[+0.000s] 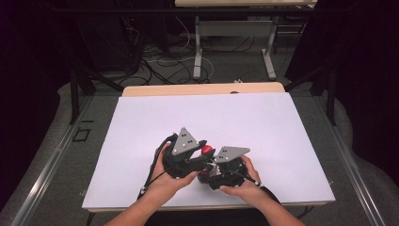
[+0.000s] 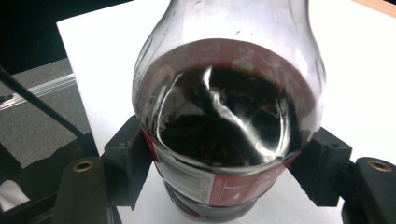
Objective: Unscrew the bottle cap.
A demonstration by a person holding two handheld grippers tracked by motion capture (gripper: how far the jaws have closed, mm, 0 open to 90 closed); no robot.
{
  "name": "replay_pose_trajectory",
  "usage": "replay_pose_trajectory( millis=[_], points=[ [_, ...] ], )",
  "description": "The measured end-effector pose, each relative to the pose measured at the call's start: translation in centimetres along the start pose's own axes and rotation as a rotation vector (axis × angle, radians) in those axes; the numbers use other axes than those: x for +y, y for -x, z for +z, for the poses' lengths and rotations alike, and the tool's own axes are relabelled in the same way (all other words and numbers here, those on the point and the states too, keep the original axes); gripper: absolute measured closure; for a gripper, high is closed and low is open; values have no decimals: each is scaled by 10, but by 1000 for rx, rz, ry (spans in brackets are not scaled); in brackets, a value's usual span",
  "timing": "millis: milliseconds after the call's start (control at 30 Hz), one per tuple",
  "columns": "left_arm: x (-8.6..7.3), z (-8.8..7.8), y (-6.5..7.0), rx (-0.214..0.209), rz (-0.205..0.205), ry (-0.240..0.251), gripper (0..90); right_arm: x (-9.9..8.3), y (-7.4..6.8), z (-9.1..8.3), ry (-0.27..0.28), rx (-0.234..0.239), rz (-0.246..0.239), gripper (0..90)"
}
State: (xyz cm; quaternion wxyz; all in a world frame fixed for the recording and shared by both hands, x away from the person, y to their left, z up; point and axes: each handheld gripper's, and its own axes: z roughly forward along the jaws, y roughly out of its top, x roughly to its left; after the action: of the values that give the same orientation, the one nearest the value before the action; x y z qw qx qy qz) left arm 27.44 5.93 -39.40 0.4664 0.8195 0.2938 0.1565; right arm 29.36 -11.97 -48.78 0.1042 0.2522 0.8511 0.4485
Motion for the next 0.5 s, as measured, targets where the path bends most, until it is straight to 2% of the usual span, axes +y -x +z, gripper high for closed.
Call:
replay_pose_trajectory(
  millis=[33, 100, 200, 300, 400, 467, 500],
  points=[
    [0, 1, 0, -6, 5, -1, 611, -1, 1, 0, 11, -3, -5, 289],
    [1, 0, -1, -13, -12, 0, 603, 0, 1, -1, 10, -1, -2, 289],
    [3, -3, -6, -42, -31, 18, 519, 0, 0, -1, 18, 0, 9, 289],
    [7, -11, -17, -98, -33, 38, 446, 0, 0, -2, 28, 11, -12, 290],
    [12, -16, -33, -256, -8, 36, 427, 1, -1, -3, 26, 30, -22, 290],
    [13, -16, -43, -374, 28, 2, 423, 1, -2, -2, 35, 38, -32, 289],
    [13, -15, -47, -410, 53, -4, 424, 2, -3, -2, 29, 50, -38, 289]
  ],
)
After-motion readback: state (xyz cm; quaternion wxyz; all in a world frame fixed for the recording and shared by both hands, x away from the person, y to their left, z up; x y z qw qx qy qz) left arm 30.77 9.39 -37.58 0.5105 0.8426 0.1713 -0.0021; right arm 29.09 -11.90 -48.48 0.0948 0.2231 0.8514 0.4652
